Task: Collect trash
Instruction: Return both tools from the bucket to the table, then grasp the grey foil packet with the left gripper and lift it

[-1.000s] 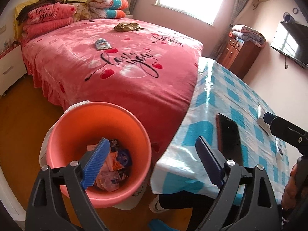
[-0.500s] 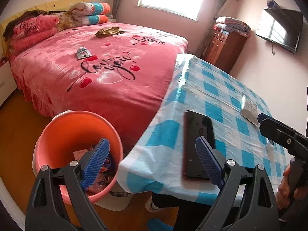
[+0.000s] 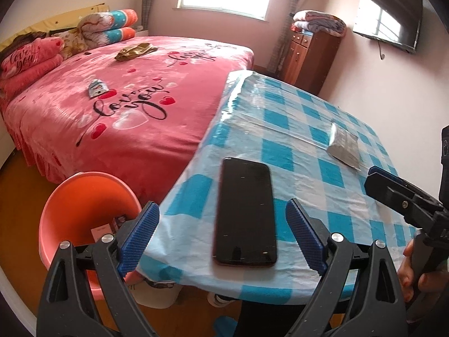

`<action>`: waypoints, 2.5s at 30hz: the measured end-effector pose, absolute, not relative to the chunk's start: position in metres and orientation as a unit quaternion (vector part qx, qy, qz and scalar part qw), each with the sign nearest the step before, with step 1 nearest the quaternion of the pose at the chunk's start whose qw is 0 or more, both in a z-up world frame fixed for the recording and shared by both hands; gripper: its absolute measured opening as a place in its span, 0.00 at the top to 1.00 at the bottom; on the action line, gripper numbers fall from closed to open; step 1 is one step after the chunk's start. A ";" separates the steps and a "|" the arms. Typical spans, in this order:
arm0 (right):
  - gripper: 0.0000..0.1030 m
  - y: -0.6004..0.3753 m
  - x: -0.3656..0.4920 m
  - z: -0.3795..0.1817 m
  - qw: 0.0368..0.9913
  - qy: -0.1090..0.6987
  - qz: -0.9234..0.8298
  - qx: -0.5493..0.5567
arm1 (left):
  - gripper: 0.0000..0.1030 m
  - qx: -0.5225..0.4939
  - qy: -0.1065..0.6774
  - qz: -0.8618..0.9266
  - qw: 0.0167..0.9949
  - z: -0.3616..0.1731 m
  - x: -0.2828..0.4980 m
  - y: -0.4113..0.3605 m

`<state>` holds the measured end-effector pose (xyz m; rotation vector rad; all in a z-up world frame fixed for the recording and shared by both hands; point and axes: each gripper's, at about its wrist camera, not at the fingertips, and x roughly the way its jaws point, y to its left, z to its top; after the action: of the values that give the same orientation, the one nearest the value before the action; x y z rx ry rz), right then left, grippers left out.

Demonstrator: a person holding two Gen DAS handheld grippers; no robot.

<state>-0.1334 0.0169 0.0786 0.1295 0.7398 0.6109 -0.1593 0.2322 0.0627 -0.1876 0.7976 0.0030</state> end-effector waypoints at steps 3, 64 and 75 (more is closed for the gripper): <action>0.09 0.001 -0.133 0.076 0.889 0.353 0.282 0.073 | 0.11 -0.081 0.390 -0.008 0.917 0.065 -0.155 0.218; 0.09 -0.195 -0.086 0.002 0.890 0.395 0.138 0.183 | 0.15 0.114 0.486 -0.167 0.850 0.010 0.081 -0.052; 0.16 -0.183 -0.079 0.003 0.897 0.405 0.112 0.135 | 0.24 0.093 0.466 -0.154 0.866 0.014 0.063 -0.038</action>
<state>-0.0787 -0.1828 0.0029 0.2790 0.8399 0.2328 0.0634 -0.0378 0.0136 0.1946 0.9764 -0.3228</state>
